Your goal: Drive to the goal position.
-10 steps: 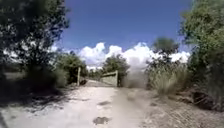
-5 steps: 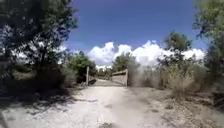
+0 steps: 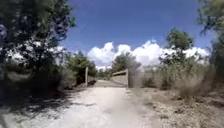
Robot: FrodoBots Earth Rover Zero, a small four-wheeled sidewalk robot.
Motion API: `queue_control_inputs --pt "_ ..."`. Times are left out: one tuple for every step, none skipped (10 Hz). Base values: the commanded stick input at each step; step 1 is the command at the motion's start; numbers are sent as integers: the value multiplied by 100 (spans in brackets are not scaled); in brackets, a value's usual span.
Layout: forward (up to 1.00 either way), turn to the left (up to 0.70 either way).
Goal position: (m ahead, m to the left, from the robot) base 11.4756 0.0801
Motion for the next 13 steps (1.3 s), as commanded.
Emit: queue_control_inputs --pt "44 24" --pt "44 2" --pt "44 2" --pt "44 2" --pt "44 2" --pt "44 7" --pt "44 27" --pt "44 27" --pt "44 15" --pt "44 6" --pt "44 2" --pt "44 2" --pt "44 2"
